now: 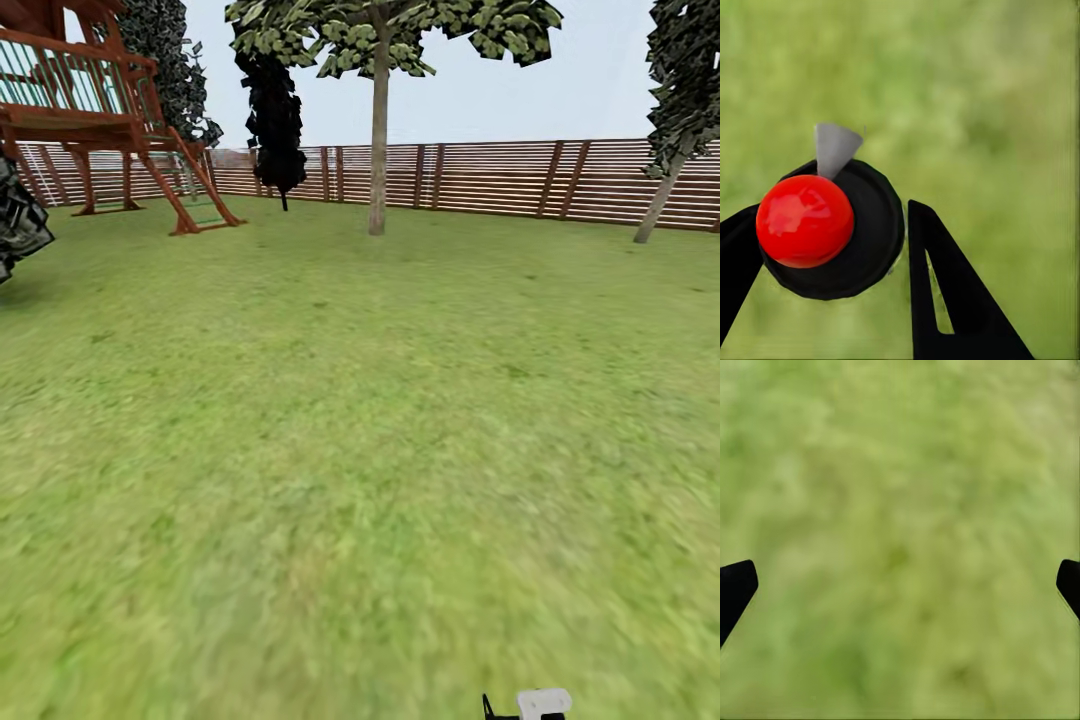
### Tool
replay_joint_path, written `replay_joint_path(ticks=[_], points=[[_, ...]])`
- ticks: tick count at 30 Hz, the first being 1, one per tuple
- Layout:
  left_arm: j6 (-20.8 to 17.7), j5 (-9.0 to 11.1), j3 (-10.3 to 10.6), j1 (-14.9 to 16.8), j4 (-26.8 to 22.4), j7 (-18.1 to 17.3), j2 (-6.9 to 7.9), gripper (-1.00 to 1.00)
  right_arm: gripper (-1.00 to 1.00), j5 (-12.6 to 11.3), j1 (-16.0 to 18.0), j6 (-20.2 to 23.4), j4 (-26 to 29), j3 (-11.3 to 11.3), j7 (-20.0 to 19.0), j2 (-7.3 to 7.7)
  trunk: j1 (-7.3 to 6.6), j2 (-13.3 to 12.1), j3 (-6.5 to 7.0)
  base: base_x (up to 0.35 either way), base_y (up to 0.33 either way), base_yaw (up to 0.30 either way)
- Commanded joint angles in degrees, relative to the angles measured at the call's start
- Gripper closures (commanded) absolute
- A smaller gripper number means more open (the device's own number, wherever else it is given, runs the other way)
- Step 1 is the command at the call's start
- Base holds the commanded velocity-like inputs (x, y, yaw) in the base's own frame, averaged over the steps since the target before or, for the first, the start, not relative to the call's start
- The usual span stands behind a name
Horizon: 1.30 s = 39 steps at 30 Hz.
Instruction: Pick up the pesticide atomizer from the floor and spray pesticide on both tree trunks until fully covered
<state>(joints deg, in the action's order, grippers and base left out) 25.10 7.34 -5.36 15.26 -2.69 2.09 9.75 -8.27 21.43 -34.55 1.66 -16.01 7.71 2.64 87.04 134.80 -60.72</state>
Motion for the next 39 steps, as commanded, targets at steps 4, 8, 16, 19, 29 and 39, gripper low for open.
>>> replay_joint_path(ticks=[4, 8, 16, 19, 29, 39], points=[[0.1, 0.0, -0.5, 0.0, 0.1, -0.1, 0.02, 1.00, -1.00, -0.5, 0.0, -0.2, 0.0, -0.5, 0.1, 0.00, 0.02, 0.0, -0.05, 0.339, 0.000, 0.000], [0.1, 0.0, -0.5, 0.0, 0.2, -0.1, 0.02, 1.00, -1.00, -0.5, 0.0, -0.1, 0.0, -0.5, 0.1, 0.00, 0.02, 0.0, -0.05, 0.339, 0.000, 0.000], [0.2, 0.0, -0.4, 0.0, 0.2, -0.1, 0.00, 1.00, -1.00, -0.5, 0.0, -0.2, 0.0, -0.5, 0.1, 0.00, 0.02, 0.0, -0.05, 0.339, 0.000, 0.000], [0.1, 0.0, -0.4, 0.0, 0.2, -0.1, 0.00, 1.00, -1.00, -0.5, 0.0, -0.1, 0.0, -0.5, 0.1, -0.05, 0.02, 0.0, -0.05, 0.339, 0.000, 0.000], [0.1, 0.0, -0.4, 0.0, 0.2, -0.1, 0.00, 1.00, -1.00, -0.7, 0.0, -0.2, 0.2, -0.5, 0.0, -1.65, 0.02, 0.0, -0.05, 0.339, 0.000, 0.000], [0.1, 0.0, -0.4, 0.0, 0.3, -0.1, 0.00, 1.00, -1.00, -0.6, 0.0, -0.3, 0.1, -0.5, 0.1, -1.67, 0.02, 0.0, -0.05, 0.339, 0.000, -0.145]])
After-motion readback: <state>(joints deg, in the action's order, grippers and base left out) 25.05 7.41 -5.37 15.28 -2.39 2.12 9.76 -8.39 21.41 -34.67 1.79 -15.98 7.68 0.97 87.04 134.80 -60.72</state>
